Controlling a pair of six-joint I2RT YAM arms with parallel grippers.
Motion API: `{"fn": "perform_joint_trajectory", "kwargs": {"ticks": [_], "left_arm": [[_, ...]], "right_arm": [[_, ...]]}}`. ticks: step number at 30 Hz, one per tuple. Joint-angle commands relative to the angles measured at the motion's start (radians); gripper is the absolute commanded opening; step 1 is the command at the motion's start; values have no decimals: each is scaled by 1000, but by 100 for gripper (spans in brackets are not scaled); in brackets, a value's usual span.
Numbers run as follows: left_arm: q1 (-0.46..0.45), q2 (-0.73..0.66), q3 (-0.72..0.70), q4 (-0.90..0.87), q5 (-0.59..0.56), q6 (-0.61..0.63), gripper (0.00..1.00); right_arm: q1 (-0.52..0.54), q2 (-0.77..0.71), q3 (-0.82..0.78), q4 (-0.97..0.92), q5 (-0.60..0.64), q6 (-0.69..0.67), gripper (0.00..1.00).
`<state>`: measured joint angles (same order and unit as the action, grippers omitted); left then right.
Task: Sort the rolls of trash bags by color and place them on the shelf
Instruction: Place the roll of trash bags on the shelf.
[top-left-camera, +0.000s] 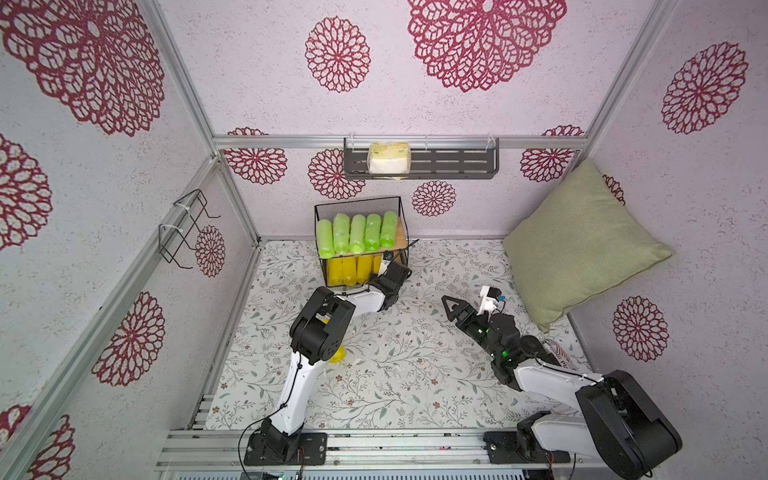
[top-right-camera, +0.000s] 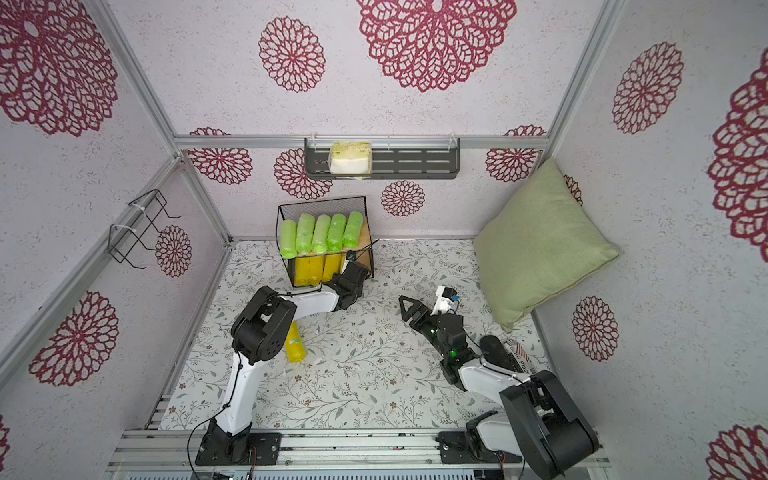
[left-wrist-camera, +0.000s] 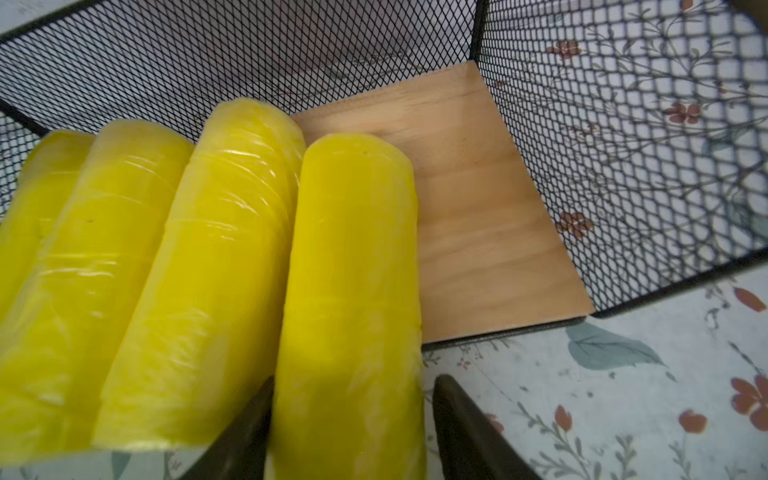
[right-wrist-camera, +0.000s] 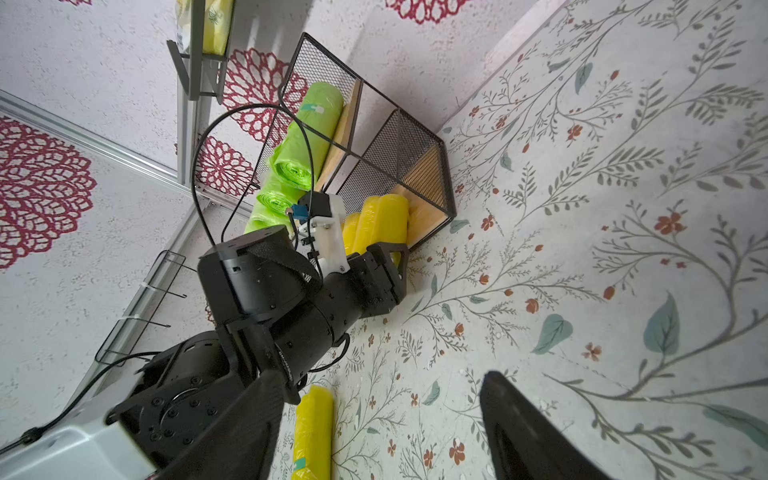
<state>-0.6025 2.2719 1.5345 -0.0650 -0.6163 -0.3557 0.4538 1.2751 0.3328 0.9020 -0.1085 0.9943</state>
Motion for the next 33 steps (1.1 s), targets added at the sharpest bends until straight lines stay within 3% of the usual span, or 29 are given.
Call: {"fn": "perform_joint_trajectory", "kwargs": {"ticks": [1, 10, 21, 24, 27, 33], "left_arm": [[-3, -55, -30, 22, 7, -23, 67], [-19, -141, -115, 43, 33, -43, 76], [-33, -292, -268, 49, 121, -80, 76], [-29, -353, -335, 66, 196, -52, 69], [-18, -350, -377, 96, 254, 21, 54], [3, -279, -346, 93, 242, 106, 39]], "right_arm": [[-7, -5, -12, 49, -10, -10, 79], [-7, 6, -20, 63, -15, -3, 78], [-7, 9, -27, 71, -17, 0, 78], [-7, 7, -29, 71, -16, -1, 78], [-7, 19, -29, 78, -17, -2, 78], [-7, 52, -24, 106, -35, 15, 77]]}}
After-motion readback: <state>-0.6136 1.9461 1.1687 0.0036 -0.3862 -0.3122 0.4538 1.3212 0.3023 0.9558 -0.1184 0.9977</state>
